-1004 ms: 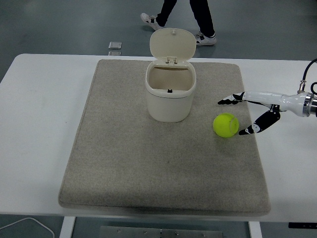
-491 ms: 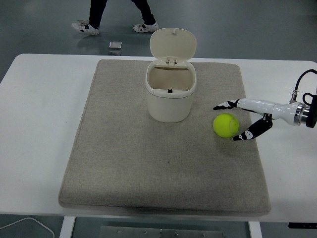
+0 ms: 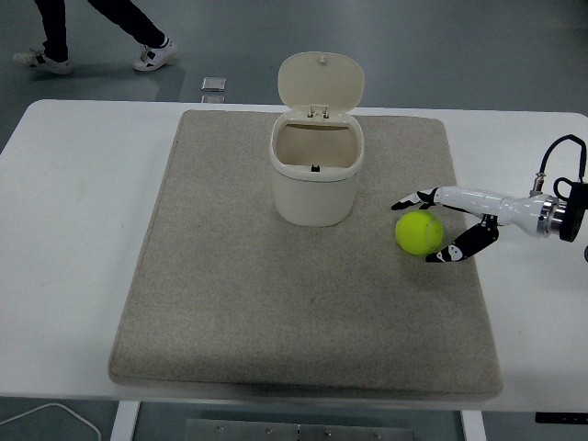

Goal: Pick up the tennis ball and place it in the box.

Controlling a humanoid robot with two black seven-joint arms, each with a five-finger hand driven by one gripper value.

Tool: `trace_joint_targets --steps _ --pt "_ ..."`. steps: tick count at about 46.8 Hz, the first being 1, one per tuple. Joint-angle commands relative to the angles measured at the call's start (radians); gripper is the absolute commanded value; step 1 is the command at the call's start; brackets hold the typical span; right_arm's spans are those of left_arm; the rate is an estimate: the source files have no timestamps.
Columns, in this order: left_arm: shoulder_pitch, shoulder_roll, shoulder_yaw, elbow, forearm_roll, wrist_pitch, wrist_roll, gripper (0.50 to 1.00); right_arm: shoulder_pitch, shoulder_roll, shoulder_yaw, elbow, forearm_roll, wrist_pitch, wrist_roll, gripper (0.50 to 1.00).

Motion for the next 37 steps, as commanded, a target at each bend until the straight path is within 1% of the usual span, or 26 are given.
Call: trace_joint_targets --steps 1,6,12,15,18,25,29,31,35,37 --pt "0.000 0.000 0.000 0.000 0.000 0.000 0.000 0.990 0.001 0.000 0.000 0.000 0.000 0.001 0.000 0.797" --pt "0.000 0.000 0.000 0.000 0.000 0.000 0.000 0.992 0.001 -0.001 0.000 0.000 0.000 0.001 0.000 0.768" --pt "0.000 0.000 0.000 0.000 0.000 0.000 0.000 0.992 0.003 -0.003 0.002 0.000 0.000 0.001 0.000 0.754" --pt "0.000 0.000 0.000 0.000 0.000 0.000 0.000 0.992 0.003 -0.003 0.002 0.000 0.000 0.001 0.000 0.727" --pt "0.000 0.000 0.000 0.000 0.000 0.000 0.000 0.992 0.004 -0.003 0.002 0.000 0.000 0.001 0.000 0.721" --pt "0.000 0.000 0.000 0.000 0.000 0.000 0.000 0.992 0.009 -0.004 0.003 0.002 0.002 0.003 0.001 0.642" --pt "0.000 0.000 0.000 0.000 0.000 0.000 0.000 0.990 0.014 -0.009 0.008 0.006 0.006 0.003 0.006 0.570" --pt "0.000 0.000 0.000 0.000 0.000 0.000 0.000 0.992 0.015 -0.012 0.014 0.008 0.009 0.006 0.006 0.543" --pt "0.000 0.000 0.000 0.000 0.000 0.000 0.000 0.992 0.044 -0.019 0.022 0.011 0.020 0.007 0.009 0.500" --pt "0.000 0.000 0.000 0.000 0.000 0.000 0.000 0.992 0.058 -0.029 0.022 0.012 0.022 0.009 0.015 0.500"
